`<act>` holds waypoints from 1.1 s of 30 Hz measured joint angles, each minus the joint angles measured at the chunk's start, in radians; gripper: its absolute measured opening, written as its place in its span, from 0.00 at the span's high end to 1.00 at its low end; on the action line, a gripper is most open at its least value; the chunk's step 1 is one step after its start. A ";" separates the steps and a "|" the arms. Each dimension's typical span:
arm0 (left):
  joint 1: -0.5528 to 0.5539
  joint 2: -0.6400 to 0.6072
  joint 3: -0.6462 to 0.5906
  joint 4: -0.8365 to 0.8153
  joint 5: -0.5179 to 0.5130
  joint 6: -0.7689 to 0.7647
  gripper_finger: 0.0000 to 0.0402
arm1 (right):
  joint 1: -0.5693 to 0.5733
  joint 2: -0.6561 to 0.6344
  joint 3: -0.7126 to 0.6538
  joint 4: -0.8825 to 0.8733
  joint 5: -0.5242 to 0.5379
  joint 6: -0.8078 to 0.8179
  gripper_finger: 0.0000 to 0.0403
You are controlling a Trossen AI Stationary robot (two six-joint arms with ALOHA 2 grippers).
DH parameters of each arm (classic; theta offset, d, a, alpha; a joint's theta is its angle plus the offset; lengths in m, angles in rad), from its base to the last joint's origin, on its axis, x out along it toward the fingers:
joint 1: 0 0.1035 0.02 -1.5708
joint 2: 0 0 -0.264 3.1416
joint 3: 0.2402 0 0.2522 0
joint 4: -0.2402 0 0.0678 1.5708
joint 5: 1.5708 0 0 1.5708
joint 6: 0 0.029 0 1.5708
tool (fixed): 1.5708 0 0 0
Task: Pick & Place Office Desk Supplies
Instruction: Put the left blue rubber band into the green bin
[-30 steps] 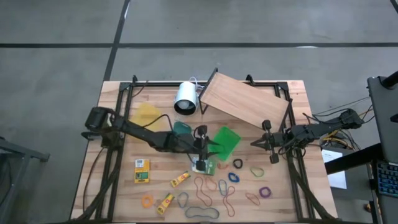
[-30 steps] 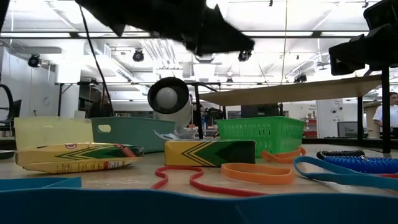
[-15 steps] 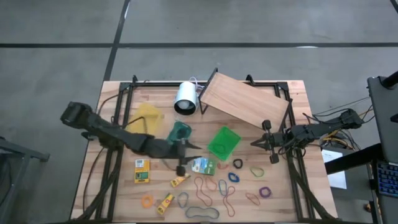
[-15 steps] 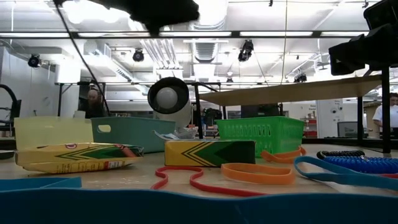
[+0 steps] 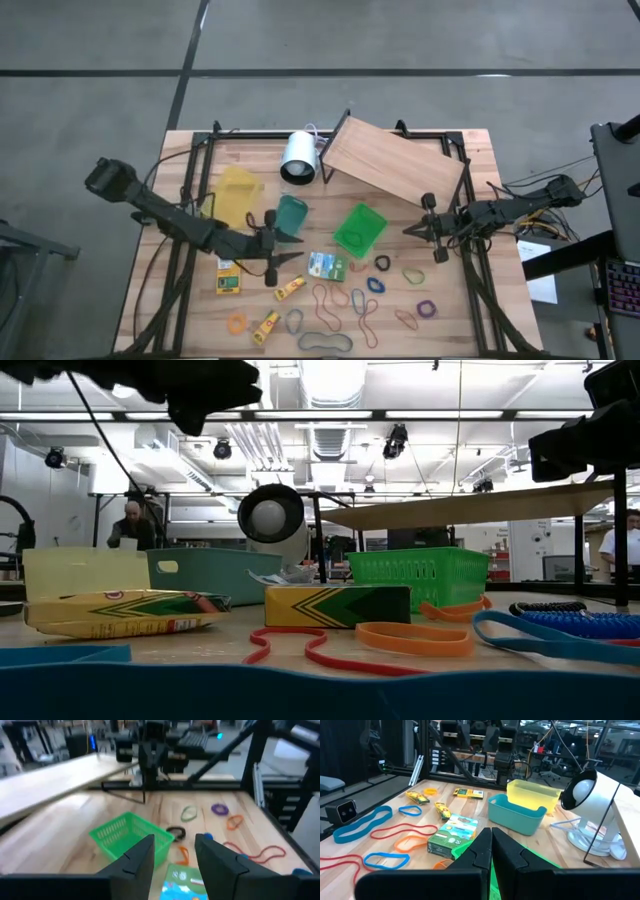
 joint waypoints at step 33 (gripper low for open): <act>-0.270 0.612 0.781 -1.165 0.165 -1.152 0.63 | 0.000 0.002 0.000 0.000 0.000 0.000 0.98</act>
